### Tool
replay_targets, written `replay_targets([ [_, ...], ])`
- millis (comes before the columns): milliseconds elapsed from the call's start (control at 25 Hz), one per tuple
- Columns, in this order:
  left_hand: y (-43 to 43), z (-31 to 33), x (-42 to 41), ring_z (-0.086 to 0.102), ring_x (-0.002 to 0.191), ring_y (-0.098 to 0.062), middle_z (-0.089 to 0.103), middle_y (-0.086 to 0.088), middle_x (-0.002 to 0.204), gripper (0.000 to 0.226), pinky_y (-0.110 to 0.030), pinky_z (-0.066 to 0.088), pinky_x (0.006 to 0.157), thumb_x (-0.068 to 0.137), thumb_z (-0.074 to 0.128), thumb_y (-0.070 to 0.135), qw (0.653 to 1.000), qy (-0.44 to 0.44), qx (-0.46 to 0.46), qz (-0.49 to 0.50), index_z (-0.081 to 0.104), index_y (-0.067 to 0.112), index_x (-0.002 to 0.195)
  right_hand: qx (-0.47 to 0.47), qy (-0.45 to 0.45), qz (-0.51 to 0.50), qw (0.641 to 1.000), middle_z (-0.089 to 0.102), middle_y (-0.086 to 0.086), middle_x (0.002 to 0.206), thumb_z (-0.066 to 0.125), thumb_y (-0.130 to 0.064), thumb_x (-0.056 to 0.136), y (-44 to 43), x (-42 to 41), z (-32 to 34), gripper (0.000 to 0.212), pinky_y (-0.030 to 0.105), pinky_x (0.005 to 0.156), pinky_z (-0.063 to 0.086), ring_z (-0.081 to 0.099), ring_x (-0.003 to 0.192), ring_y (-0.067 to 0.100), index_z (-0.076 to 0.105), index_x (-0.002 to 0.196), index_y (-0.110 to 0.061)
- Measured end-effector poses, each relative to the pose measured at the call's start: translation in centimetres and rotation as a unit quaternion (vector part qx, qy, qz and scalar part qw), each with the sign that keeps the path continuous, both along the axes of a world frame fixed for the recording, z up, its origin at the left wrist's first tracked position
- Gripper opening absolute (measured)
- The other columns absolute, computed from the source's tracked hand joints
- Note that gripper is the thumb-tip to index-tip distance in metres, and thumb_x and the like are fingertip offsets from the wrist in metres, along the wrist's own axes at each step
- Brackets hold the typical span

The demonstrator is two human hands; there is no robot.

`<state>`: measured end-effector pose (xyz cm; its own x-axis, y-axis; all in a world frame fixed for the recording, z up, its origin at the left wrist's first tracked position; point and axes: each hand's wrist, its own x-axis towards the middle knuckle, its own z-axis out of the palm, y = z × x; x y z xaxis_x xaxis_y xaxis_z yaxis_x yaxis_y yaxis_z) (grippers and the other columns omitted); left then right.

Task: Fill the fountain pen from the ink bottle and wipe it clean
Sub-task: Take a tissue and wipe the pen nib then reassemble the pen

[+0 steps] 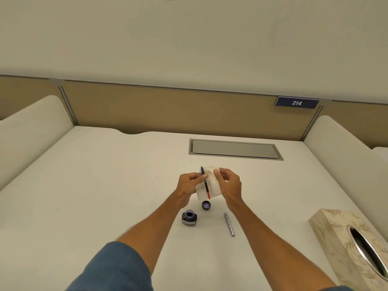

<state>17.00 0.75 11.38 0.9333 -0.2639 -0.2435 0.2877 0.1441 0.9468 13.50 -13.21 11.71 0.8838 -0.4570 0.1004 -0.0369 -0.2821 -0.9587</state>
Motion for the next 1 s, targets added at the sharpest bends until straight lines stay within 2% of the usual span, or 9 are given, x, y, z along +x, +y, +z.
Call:
replay_targets([
  [40,0.1,-0.2,0.2,0.066,0.087,-0.025,0.071,-0.013,0.095,0.026,-0.045,0.058,0.083,0.084,0.071,0.013,1.000,0.002,0.006,0.020,0.070,-0.004,0.104,-0.044,-0.034,-0.026,0.998,0.066,0.003,0.093,0.066,-0.025,0.088,0.3,-0.1,0.1,0.021,0.019,0.069,0.047,0.059,0.082,0.017,0.066,0.101,-0.008],
  [120,0.2,-0.5,0.7,0.065,0.084,-0.026,0.071,-0.012,0.091,0.020,-0.051,0.056,0.088,0.083,0.072,0.011,0.999,0.002,0.019,0.050,0.072,-0.001,0.100,-0.142,-0.094,-0.041,0.985,0.062,0.001,0.088,0.070,-0.021,0.085,1.0,-0.2,0.1,0.016,0.021,0.067,0.046,0.055,0.077,0.015,0.062,0.094,-0.010],
  [240,0.1,-0.8,0.9,0.067,0.085,-0.027,0.073,-0.016,0.096,0.016,-0.053,0.055,0.088,0.083,0.072,0.013,0.997,-0.008,0.028,0.071,0.074,0.003,0.096,-0.246,-0.096,0.027,0.964,0.062,0.003,0.077,0.073,-0.023,0.082,1.7,0.0,-0.4,0.017,0.025,0.060,0.046,0.052,0.068,0.015,0.061,0.084,-0.011],
  [400,0.0,-0.7,1.1,0.065,0.083,-0.024,0.072,-0.017,0.096,0.019,-0.050,0.057,0.086,0.085,0.070,0.011,0.998,-0.015,0.008,0.067,0.073,0.001,0.100,-0.251,-0.039,0.067,0.965,0.071,0.004,0.084,0.075,-0.029,0.080,1.8,0.1,-0.9,0.022,0.029,0.068,0.054,0.061,0.070,0.015,0.068,0.092,-0.012],
  [560,0.0,0.0,1.1,0.067,0.080,-0.022,0.071,-0.010,0.091,0.023,-0.035,0.060,0.075,0.086,0.067,0.007,0.999,-0.010,-0.019,0.037,0.069,-0.004,0.106,-0.247,-0.001,0.062,0.967,0.075,0.004,0.093,0.071,-0.031,0.084,1.8,0.5,-1.0,0.024,0.032,0.077,0.058,0.068,0.079,0.017,0.071,0.099,-0.013],
  [680,0.5,0.0,1.2,0.068,0.086,-0.023,0.071,-0.011,0.097,0.023,-0.031,0.059,0.072,0.085,0.068,0.004,0.999,-0.005,-0.026,0.031,0.068,-0.003,0.107,-0.240,0.001,0.043,0.970,0.075,0.002,0.087,0.070,-0.029,0.084,1.9,0.7,-0.9,0.018,0.031,0.072,0.058,0.067,0.074,0.014,0.071,0.095,-0.014],
  [800,1.1,-0.2,1.4,0.064,0.095,-0.029,0.066,-0.015,0.105,0.019,-0.037,0.057,0.078,0.086,0.062,-0.006,0.998,-0.012,-0.022,0.062,0.065,-0.001,0.105,-0.242,0.014,0.026,0.970,0.072,0.002,0.081,0.070,-0.024,0.083,2.0,0.7,-0.7,0.013,0.024,0.065,0.053,0.064,0.070,0.014,0.067,0.090,-0.013],
  [880,1.3,0.0,1.4,0.062,0.092,-0.028,0.062,-0.014,0.101,0.023,-0.039,0.055,0.077,0.086,0.057,-0.011,0.996,-0.020,-0.024,0.086,0.054,0.004,0.103,-0.256,0.031,0.029,0.966,0.072,0.000,0.082,0.069,-0.025,0.084,2.0,0.8,-0.8,0.015,0.022,0.064,0.050,0.065,0.071,0.015,0.066,0.090,-0.012],
  [1000,1.7,0.7,1.5,0.063,0.087,-0.024,0.061,-0.011,0.102,0.039,-0.036,0.057,0.071,0.086,0.057,-0.010,0.994,0.002,-0.066,0.089,0.035,0.009,0.111,-0.259,0.041,0.043,0.964,0.070,0.000,0.081,0.071,-0.028,0.083,2.2,1.0,-1.1,0.019,0.022,0.064,0.050,0.065,0.070,0.016,0.065,0.090,-0.011],
])
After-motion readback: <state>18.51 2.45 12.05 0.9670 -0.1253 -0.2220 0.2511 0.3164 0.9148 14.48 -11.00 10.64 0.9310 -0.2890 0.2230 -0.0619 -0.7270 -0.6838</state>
